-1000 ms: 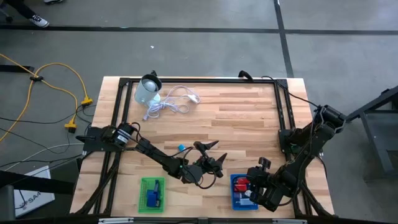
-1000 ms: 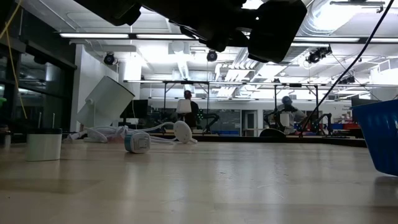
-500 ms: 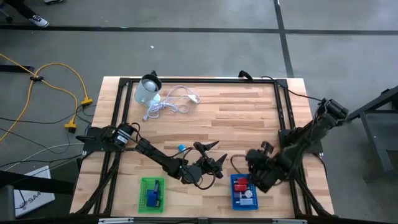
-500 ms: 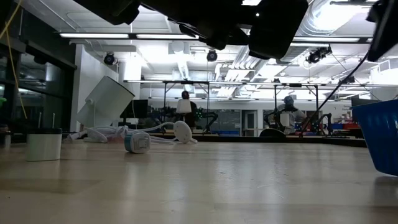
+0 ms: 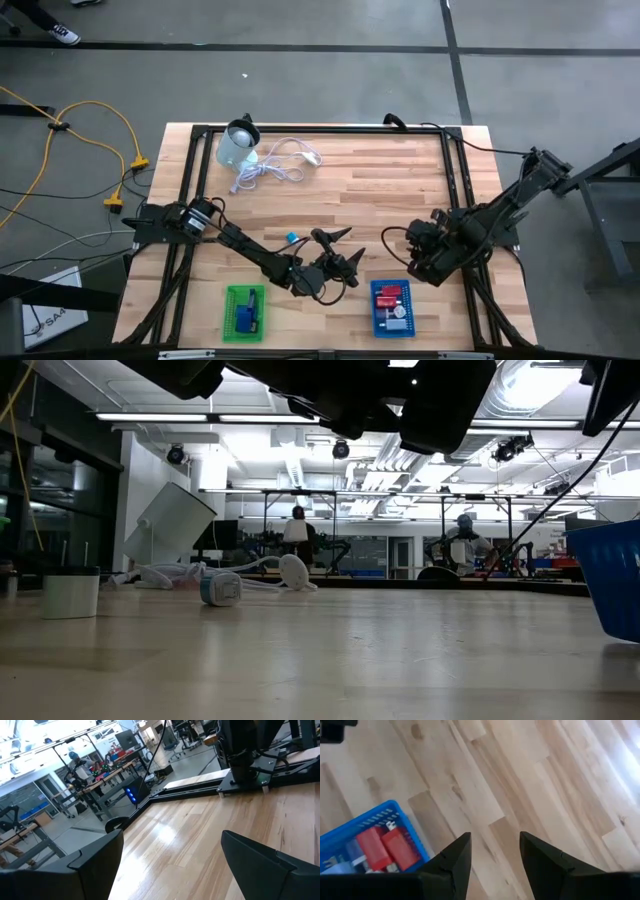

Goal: Pick & Place Office items
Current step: Put the blue charger adapter into the blue bin

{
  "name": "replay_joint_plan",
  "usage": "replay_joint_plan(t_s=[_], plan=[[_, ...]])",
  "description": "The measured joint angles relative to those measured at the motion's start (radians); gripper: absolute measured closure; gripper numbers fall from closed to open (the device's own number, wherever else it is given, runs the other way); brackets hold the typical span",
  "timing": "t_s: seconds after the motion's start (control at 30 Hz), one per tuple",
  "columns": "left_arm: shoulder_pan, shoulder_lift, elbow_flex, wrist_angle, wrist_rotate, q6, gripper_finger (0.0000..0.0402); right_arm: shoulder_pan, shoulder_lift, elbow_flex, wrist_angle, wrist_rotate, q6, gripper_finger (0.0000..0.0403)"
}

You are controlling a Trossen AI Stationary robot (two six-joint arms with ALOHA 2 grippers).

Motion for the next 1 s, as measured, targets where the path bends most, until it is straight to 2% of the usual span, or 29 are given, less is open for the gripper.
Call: replay_joint_plan(t_s=[0.4, 1.0], plan=[[0.000, 0.000, 0.000, 0.000, 0.000, 0.000, 0.0074, 0.000, -0.003, 0.000, 0.002, -0.080, 0.000, 0.0250], [0.000, 0.000, 0.000, 0.000, 0.000, 0.000, 0.0074, 0.000, -0.003, 0.000, 0.103, -0.082, 0.000, 0.0250]])
